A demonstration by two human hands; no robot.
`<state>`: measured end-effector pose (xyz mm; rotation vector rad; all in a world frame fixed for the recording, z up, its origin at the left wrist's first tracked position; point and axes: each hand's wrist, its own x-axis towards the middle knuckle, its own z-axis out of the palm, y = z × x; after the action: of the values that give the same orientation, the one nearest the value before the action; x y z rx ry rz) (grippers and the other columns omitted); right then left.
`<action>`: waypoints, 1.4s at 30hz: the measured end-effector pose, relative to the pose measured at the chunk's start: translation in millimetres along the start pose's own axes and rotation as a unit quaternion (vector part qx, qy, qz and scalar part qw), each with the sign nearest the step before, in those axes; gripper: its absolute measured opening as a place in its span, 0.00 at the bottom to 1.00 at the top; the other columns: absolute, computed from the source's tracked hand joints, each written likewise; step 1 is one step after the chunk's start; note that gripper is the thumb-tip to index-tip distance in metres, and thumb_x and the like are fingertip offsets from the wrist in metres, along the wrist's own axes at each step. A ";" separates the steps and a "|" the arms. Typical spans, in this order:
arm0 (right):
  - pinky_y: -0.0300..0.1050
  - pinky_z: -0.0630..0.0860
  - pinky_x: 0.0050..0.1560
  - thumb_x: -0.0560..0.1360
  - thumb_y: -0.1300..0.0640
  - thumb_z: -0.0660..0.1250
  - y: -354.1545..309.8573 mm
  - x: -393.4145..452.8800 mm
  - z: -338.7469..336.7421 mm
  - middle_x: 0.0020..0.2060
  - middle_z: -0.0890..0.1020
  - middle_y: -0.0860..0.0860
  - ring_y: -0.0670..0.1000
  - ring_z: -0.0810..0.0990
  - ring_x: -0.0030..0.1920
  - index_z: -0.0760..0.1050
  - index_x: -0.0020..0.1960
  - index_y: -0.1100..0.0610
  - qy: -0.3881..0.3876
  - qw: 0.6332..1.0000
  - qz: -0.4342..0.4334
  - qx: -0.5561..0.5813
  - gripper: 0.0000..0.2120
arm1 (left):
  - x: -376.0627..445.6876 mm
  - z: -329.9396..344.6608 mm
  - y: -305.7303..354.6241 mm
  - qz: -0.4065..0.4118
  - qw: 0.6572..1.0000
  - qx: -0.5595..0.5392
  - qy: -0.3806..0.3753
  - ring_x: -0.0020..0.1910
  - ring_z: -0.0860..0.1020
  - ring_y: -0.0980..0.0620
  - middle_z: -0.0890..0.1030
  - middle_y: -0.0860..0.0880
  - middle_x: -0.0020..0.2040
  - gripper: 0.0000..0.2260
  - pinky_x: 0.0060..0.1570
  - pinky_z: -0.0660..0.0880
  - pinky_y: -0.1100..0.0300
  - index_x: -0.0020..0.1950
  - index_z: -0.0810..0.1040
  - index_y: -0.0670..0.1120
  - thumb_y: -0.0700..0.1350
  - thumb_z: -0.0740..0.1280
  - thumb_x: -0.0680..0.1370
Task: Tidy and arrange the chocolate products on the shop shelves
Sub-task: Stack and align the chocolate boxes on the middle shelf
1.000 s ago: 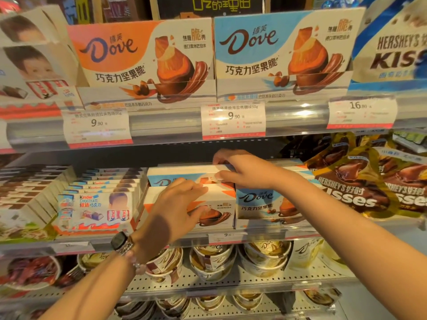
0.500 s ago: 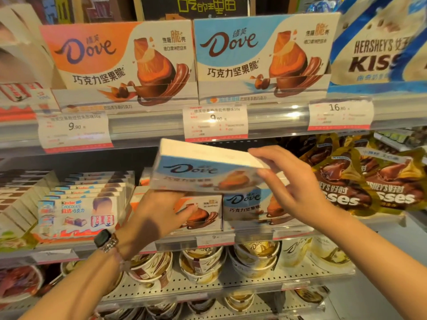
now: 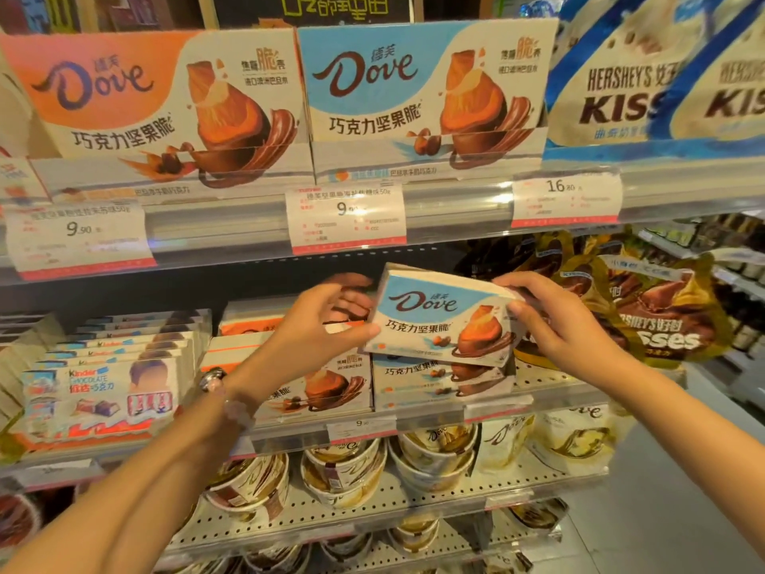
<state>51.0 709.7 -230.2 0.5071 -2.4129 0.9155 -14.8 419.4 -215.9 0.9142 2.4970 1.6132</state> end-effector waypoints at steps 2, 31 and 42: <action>0.39 0.76 0.48 0.78 0.58 0.58 4.9 -2.2 -4.4 0.53 0.78 0.49 0.47 0.78 0.53 0.71 0.61 0.56 -0.009 1.000 0.007 -0.002 0.12 | 4.8 5.9 0.2 0.009 1.000 -0.002 -0.009 0.51 0.79 0.56 0.81 0.52 0.50 0.21 0.52 0.78 0.55 0.59 0.72 0.51 0.40 0.74 0.70; 0.39 0.69 0.57 0.77 0.56 0.59 5.0 -4.2 -5.7 0.56 0.78 0.52 0.47 0.74 0.56 0.73 0.63 0.60 -0.076 0.987 -0.054 -0.134 0.16 | 7.5 9.2 -7.2 0.038 0.986 0.141 -0.075 0.54 0.72 0.69 0.76 0.62 0.53 0.24 0.46 0.73 0.75 0.57 0.72 0.60 0.47 0.76 0.66; 0.47 0.76 0.55 0.75 0.56 0.64 11.6 -15.6 7.1 0.53 0.79 0.51 0.49 0.77 0.55 0.76 0.58 0.59 -0.086 0.983 -0.087 -0.134 0.13 | 3.1 18.6 -17.0 0.089 0.971 0.215 -0.049 0.58 0.73 0.60 0.77 0.57 0.57 0.16 0.56 0.75 0.64 0.57 0.81 0.50 0.44 0.75 0.69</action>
<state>55.5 715.5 -249.6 0.7040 -2.5452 0.4797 -18.9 431.3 -237.9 1.2553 2.8147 1.0341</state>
